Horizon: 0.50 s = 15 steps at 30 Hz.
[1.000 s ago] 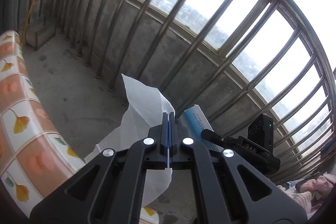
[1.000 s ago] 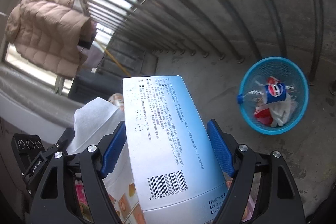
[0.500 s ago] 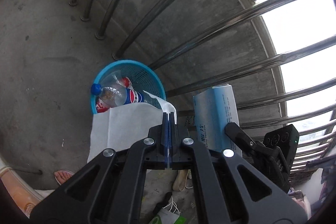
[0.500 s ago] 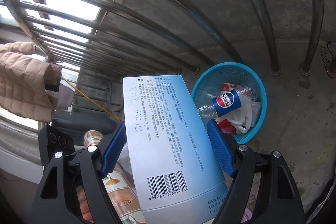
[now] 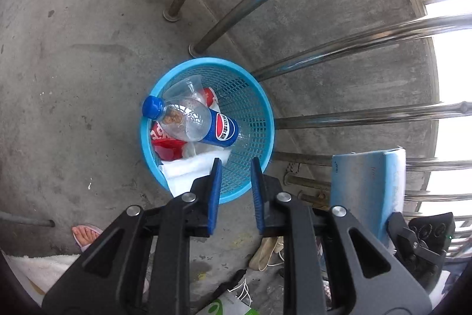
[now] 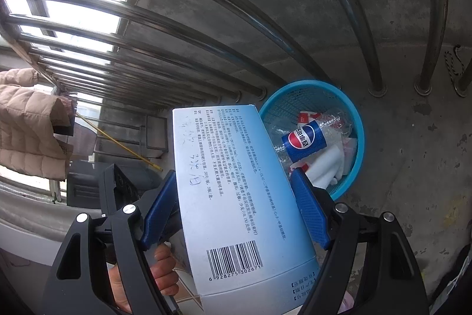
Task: Collect trash
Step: 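Open left gripper over basket dropping tissue while right gripper releases blue-white box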
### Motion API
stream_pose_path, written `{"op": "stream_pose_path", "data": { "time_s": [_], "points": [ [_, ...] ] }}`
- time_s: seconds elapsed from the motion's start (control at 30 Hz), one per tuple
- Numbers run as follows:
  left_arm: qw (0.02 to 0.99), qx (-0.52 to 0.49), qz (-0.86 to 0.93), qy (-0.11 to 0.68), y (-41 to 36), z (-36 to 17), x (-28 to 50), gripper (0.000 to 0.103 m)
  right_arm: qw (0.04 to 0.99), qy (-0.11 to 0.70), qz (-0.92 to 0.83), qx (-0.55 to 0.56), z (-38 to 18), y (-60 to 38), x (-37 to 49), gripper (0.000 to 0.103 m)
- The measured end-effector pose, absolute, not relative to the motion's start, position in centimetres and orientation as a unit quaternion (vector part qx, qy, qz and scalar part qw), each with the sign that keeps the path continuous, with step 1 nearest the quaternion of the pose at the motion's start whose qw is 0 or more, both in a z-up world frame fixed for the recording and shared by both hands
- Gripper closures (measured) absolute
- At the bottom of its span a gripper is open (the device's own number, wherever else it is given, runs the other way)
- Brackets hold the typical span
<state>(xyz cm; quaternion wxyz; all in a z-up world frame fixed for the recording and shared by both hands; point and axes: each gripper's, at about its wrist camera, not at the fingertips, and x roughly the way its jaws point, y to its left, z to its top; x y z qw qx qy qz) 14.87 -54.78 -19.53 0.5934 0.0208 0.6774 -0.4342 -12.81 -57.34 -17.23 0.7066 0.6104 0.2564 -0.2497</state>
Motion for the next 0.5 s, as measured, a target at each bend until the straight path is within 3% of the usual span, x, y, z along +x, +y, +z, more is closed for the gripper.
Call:
{"op": "stream_pose_path", "data": {
  "time_s": [0.1, 0.27, 0.5],
  "points": [
    [0.602, 0.015, -0.441, 0.666, -53.8, -18.0, 15.4, 0.083, 0.704, 0.261, -0.251, 0.611, -17.4, -57.1, -12.6, 0.028],
    [0.633, 0.017, -0.454, 0.627, -51.3, -13.7, 16.1, 0.068, 0.691, 0.282, -0.255, 0.615, -18.4, -56.8, -12.1, 0.028],
    [0.693, 0.063, -0.466, 0.547, -44.0, -6.3, 17.0, 0.051, 0.670, 0.390, -0.247, 0.581, -21.8, -55.3, -9.4, 0.028]
  ]
}}
